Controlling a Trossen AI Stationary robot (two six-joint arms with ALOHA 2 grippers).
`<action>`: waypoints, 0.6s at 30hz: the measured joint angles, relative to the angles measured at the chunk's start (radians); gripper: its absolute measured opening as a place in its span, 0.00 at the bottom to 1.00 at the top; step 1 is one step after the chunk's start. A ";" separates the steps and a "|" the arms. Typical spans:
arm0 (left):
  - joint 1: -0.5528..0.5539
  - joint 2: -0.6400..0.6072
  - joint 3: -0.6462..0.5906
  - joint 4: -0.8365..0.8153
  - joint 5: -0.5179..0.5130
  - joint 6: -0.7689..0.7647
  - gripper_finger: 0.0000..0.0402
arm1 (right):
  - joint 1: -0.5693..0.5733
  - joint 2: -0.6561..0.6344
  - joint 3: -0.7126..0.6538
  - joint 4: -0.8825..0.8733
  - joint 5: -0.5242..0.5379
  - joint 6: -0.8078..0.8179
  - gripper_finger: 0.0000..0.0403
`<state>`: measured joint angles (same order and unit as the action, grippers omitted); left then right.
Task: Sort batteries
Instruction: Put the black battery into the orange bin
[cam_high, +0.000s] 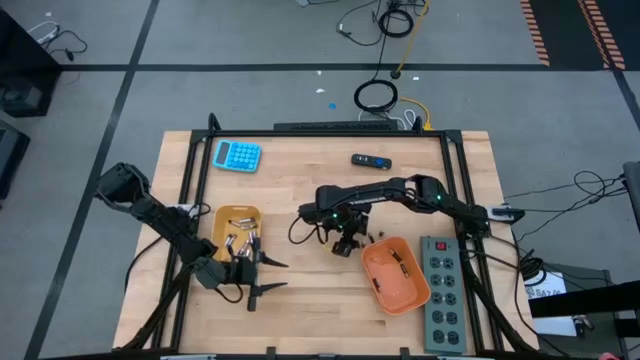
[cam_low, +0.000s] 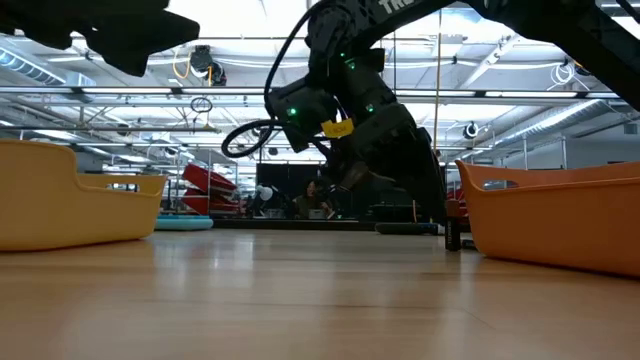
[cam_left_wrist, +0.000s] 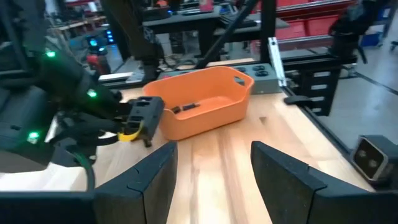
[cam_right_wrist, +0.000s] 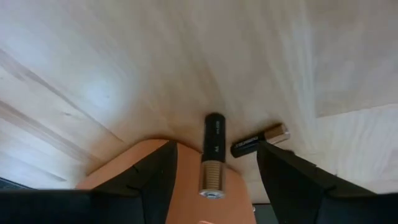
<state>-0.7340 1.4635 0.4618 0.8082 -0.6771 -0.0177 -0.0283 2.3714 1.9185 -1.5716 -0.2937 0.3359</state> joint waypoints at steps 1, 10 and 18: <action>-0.001 0.000 0.000 0.000 0.005 0.000 0.53 | 0.000 0.000 -0.001 0.000 0.000 0.000 0.53; -0.001 0.000 0.000 -0.006 0.007 -0.002 0.53 | 0.001 0.000 -0.002 0.000 -0.001 -0.002 0.53; -0.001 0.000 0.000 -0.015 0.008 -0.017 0.53 | 0.020 0.000 -0.022 0.001 -0.001 0.003 0.53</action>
<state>-0.7353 1.4635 0.4618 0.7929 -0.6693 -0.0348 -0.0087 2.3714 1.8969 -1.5707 -0.2943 0.3388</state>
